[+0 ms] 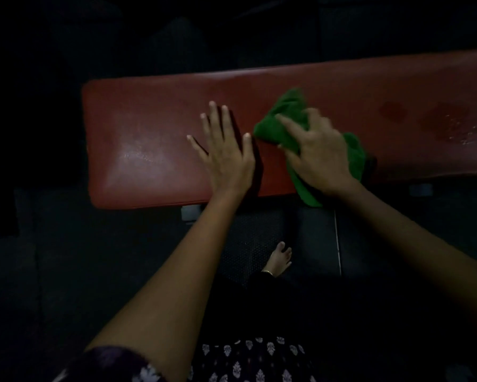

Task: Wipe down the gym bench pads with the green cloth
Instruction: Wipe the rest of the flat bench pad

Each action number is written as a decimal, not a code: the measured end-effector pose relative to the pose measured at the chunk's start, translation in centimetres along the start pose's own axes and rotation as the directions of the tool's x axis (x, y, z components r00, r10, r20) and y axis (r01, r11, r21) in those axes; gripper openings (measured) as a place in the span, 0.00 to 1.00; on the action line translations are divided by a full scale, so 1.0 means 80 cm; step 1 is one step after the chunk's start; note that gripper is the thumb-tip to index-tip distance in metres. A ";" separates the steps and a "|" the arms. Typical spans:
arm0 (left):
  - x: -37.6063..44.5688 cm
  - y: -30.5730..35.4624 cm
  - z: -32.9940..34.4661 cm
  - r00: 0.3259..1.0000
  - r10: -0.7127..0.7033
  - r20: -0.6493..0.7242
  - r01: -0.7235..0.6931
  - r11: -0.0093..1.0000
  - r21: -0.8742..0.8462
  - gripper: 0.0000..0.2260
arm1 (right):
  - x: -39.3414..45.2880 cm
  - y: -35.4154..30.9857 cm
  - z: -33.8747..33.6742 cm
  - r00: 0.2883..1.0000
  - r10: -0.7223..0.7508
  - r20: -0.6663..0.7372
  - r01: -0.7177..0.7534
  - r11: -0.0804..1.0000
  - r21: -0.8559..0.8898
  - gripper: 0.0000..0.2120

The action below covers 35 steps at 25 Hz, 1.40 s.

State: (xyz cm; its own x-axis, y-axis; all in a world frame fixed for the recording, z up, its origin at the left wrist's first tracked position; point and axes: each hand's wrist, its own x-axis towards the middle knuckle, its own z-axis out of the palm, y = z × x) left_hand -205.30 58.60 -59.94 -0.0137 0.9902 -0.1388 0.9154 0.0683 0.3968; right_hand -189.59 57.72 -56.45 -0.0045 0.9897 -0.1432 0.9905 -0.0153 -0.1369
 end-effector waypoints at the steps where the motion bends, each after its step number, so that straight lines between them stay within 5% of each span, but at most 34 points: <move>1: -0.003 0.007 0.009 1.000 0.012 0.007 -0.012 0.999 0.044 0.27 | 0.004 0.004 -0.001 0.981 -0.193 0.033 0.194 0.981 -0.027 0.24; 2: -0.004 0.009 0.016 1.000 0.013 0.002 -0.013 0.996 0.086 0.26 | 0.014 0.020 -0.006 0.968 -0.245 0.047 0.247 0.968 -0.051 0.24; 3: -0.003 0.009 0.020 1.000 0.008 -0.014 -0.006 0.995 0.104 0.26 | 0.029 0.039 -0.010 0.989 -0.140 0.043 0.142 0.988 -0.062 0.24; 4: -0.002 0.008 0.022 0.999 0.002 -0.032 0.001 0.994 0.109 0.27 | 0.050 0.057 -0.012 0.995 0.097 -0.007 -0.097 0.995 -0.017 0.23; 6: -0.004 0.009 0.023 0.999 -0.006 -0.052 0.012 0.993 0.116 0.27 | 0.078 0.059 -0.022 0.865 0.501 -0.026 -0.491 0.857 0.157 0.23; 8: -0.003 0.010 0.024 0.998 -0.006 -0.055 0.013 0.992 0.127 0.28 | 0.092 0.017 -0.018 0.937 0.350 -0.017 -0.348 0.935 0.066 0.23; 9: -0.003 0.010 0.025 0.998 -0.009 -0.055 0.016 0.991 0.134 0.27 | 0.091 -0.008 -0.017 0.990 0.141 0.013 -0.141 0.989 0.033 0.23; 11: -0.004 0.009 0.026 0.998 -0.010 -0.063 0.020 0.988 0.151 0.27 | 0.092 -0.023 -0.013 0.980 -0.182 0.082 0.180 0.983 0.036 0.23; 13: -0.003 0.009 0.028 0.997 -0.011 -0.074 0.023 0.985 0.169 0.27 | 0.107 0.008 -0.019 0.989 -0.125 0.084 0.124 0.992 0.016 0.23; 17: -0.004 0.012 0.028 0.997 -0.016 -0.075 0.027 0.987 0.157 0.27 | 0.124 0.059 -0.032 0.917 0.394 0.061 -0.398 0.914 0.077 0.22; 20: -0.003 0.011 0.028 0.998 -0.011 -0.064 0.021 0.986 0.164 0.27 | 0.098 0.002 -0.023 0.988 0.140 0.061 -0.141 0.990 0.014 0.25; 23: -0.001 0.011 0.028 0.997 -0.010 -0.078 0.023 0.986 0.166 0.28 | 0.049 0.016 -0.013 0.977 -0.188 0.102 0.192 0.981 -0.029 0.25; 26: -0.002 0.013 0.028 0.996 -0.017 -0.087 0.031 0.988 0.154 0.27 | 0.030 0.100 -0.020 0.988 0.146 0.043 -0.147 0.989 0.014 0.25; 29: -0.003 0.013 0.027 0.997 -0.030 -0.071 0.041 0.986 0.163 0.27 | 0.023 0.094 -0.015 0.875 0.484 -0.002 -0.480 0.870 0.109 0.26; 32: -0.002 0.010 0.024 0.998 -0.025 -0.062 0.034 0.988 0.150 0.26 | -0.004 0.038 -0.001 0.984 0.176 0.001 -0.176 0.981 0.078 0.27; 34: 0.001 0.009 0.017 0.998 -0.044 -0.049 0.047 0.997 0.067 0.25 | -0.036 0.060 0.003 0.993 -0.120 0.005 0.119 0.992 0.035 0.27; 35: 0.004 0.013 0.014 0.996 -0.076 -0.046 0.077 0.997 0.010 0.25 | -0.046 0.090 0.001 0.989 -0.143 0.025 0.143 0.990 0.021 0.27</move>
State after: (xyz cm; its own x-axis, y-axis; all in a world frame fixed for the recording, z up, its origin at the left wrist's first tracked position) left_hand -203.92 58.83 -60.58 -0.1023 0.9867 -0.1266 0.9154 0.1432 0.3762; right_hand -182.45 53.99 -56.95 -0.1497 0.9779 -0.1462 0.9765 0.1231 -0.1769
